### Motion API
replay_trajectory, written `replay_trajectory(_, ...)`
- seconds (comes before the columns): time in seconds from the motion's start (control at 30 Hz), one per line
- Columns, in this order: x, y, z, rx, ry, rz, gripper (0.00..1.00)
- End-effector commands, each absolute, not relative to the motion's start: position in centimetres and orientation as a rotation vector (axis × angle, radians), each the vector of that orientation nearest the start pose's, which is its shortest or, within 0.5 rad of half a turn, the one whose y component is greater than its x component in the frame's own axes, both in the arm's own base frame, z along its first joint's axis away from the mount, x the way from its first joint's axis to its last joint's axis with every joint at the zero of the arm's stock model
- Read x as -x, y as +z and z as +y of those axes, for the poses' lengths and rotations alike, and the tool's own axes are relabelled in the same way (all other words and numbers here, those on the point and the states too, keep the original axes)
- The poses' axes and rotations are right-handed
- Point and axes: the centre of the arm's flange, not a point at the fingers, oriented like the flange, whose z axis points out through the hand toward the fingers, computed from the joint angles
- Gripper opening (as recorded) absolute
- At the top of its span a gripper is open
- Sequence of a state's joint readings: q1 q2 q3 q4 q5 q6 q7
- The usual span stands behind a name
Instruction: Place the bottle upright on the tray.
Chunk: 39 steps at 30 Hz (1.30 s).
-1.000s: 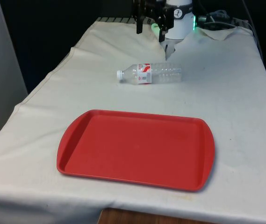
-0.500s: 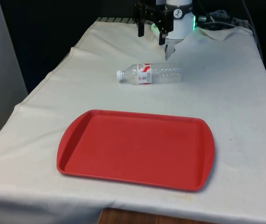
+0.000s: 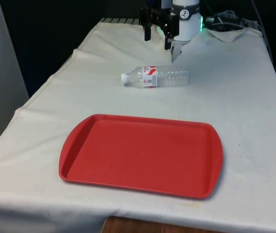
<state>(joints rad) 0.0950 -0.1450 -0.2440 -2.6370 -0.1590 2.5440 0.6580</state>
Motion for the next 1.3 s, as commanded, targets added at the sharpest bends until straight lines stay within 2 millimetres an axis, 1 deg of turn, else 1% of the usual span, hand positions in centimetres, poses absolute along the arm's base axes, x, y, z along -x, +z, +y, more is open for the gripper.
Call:
replay_trajectory(0.0,-42.1,29.7,-6.0,2.993,-0.118,1.07,1.0)
replay_trajectory(0.3,-41.5,28.9,-6.5,2.984,-0.088,1.101,1.0)
replay_trajectory(0.47,-40.9,28.6,-7.5,2.967,-0.107,1.13,1.0)
replay_trajectory(0.6,-40.9,28.5,-7.8,2.964,-0.084,1.14,1.0)
replay_trajectory(0.9,-40.3,28.5,-9.8,2.944,-0.086,1.165,1.0)
replay_trajectory(0.93,-40.5,28.4,-9.6,2.951,-0.078,1.165,1.0)
replay_trajectory(1.0,-40.2,28.5,-10.3,2.937,-0.083,1.173,1.0)
replay_trajectory(1.27,-40.0,28.2,-11.1,2.916,-0.078,1.198,1.0)
